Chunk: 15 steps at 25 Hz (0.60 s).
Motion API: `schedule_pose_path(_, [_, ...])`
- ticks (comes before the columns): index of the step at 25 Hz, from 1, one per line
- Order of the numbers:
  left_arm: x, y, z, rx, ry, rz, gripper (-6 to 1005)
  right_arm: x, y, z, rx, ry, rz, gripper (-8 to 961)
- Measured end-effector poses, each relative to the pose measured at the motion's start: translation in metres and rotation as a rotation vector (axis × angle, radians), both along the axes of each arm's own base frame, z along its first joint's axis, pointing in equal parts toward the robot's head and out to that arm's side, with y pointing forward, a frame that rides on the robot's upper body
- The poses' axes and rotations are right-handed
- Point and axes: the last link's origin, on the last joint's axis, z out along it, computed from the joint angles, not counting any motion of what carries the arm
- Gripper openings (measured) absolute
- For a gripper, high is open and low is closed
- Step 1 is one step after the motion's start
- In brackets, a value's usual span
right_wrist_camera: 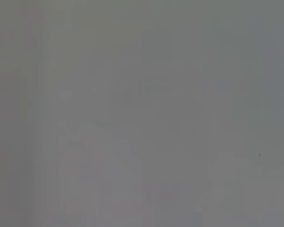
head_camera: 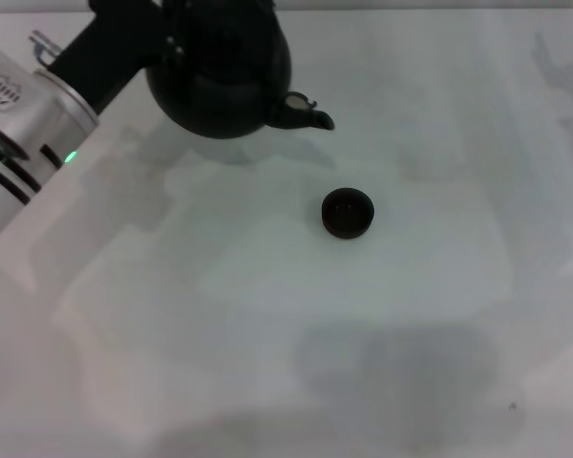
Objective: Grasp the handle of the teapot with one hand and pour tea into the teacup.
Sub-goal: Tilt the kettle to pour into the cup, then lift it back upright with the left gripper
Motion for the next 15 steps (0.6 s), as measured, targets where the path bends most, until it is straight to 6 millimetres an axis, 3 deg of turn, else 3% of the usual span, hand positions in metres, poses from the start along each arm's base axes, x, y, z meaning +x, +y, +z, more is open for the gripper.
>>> schedule_pose_path(15, [0.006,-0.003,-0.018,-0.081,0.058,-0.024,100,-0.001,0.005,-0.002,-0.016,-0.002,-0.016,825])
